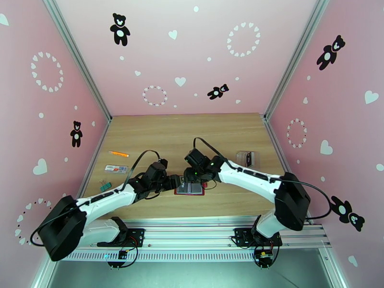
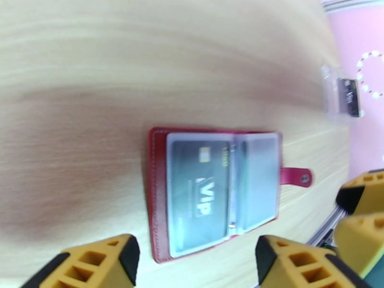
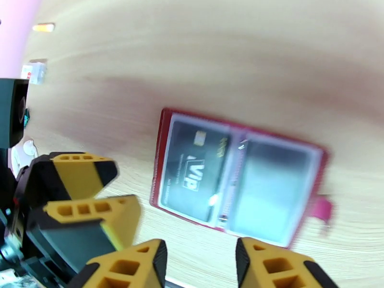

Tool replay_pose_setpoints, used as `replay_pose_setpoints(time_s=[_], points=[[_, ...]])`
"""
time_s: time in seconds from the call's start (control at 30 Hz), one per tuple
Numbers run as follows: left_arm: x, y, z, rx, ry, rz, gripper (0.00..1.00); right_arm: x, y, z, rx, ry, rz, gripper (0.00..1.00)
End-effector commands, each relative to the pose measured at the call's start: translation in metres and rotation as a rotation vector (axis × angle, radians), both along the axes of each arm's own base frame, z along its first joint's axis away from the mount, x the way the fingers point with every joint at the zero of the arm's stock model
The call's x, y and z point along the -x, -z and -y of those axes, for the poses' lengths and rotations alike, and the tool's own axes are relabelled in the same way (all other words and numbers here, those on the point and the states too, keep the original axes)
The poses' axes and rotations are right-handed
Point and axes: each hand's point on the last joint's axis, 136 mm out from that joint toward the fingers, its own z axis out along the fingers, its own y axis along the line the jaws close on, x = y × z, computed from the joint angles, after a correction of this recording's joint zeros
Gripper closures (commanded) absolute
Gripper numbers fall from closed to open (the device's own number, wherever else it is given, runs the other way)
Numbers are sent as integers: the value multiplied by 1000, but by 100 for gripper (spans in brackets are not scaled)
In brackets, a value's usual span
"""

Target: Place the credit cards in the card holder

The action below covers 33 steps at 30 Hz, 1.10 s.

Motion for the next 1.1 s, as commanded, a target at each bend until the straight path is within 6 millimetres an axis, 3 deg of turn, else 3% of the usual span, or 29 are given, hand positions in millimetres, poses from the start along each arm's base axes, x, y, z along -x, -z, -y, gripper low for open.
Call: replay_pose_setpoints(time_s=[0.0, 0.2, 0.73, 1.07], points=[[12, 15, -18, -63, -29, -36, 30, 4, 11, 51, 258, -3, 5, 53], [15, 23, -23, -69, -42, -43, 30, 7, 34, 58, 327, -12, -48, 53], [13, 35, -17, -75, -23, -64, 30, 2, 72, 70, 373, 23, -117, 72], [13, 32, -18, -77, -26, -57, 30, 2, 75, 67, 354, 20, -121, 83]])
